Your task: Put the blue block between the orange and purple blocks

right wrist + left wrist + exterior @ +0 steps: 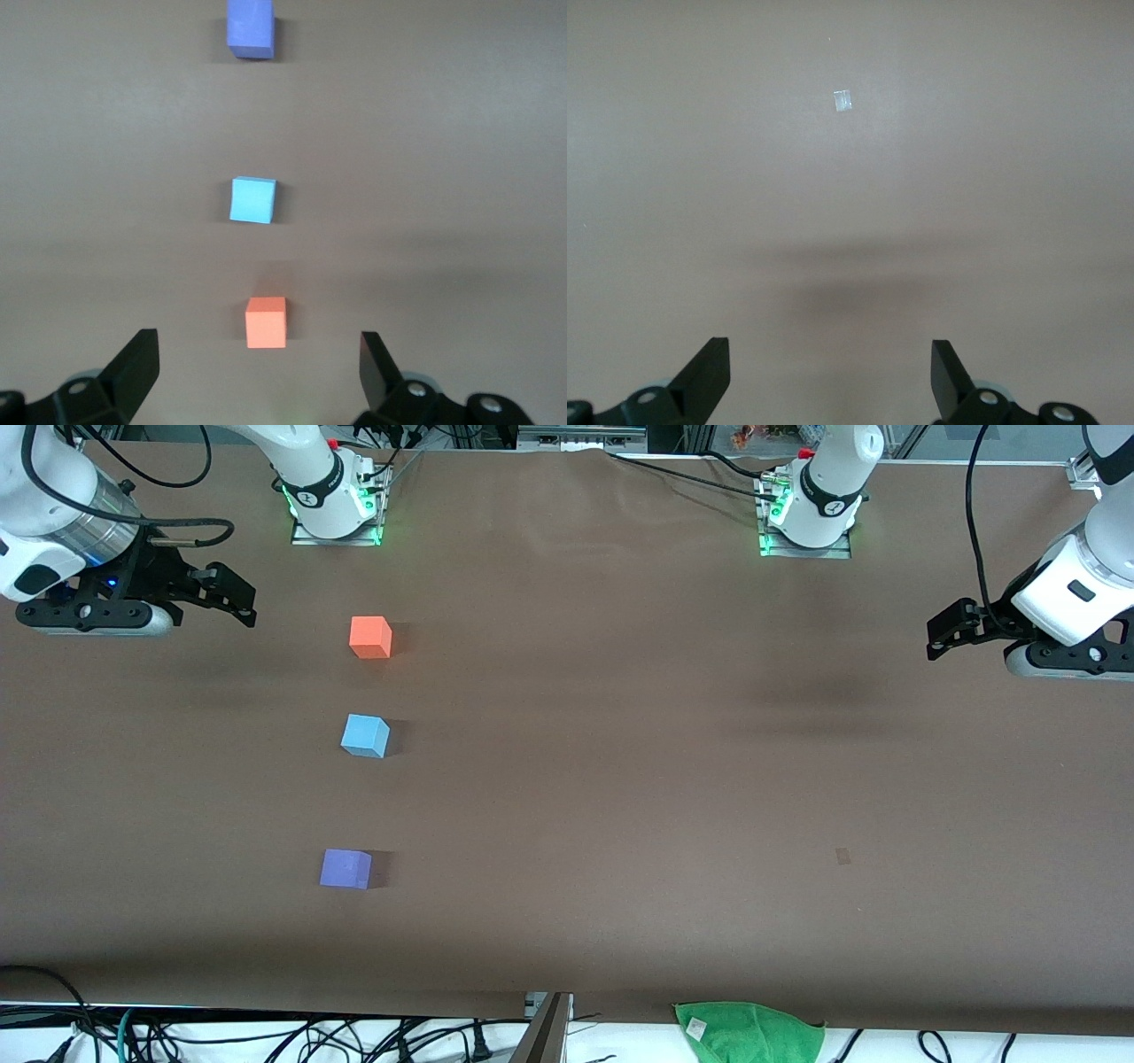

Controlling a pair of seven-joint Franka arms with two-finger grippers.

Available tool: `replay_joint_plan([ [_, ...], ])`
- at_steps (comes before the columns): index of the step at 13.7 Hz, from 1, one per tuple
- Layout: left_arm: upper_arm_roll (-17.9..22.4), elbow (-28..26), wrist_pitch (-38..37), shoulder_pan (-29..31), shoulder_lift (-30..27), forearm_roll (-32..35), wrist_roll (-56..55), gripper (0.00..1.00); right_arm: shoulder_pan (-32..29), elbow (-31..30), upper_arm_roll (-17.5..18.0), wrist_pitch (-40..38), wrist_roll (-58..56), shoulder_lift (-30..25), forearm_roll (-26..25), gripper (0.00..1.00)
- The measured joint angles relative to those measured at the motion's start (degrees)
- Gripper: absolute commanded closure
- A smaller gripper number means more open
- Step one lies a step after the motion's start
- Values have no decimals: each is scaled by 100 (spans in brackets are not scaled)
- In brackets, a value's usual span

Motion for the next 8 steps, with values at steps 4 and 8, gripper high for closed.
replay_joint_plan([
  [4, 5, 1, 0, 0, 0, 0, 0, 0, -872, 85, 696, 2, -284, 18, 8, 0],
  [8, 6, 1, 0, 0, 0, 0, 0, 0, -886, 246, 706, 1, -338, 59, 7, 0],
])
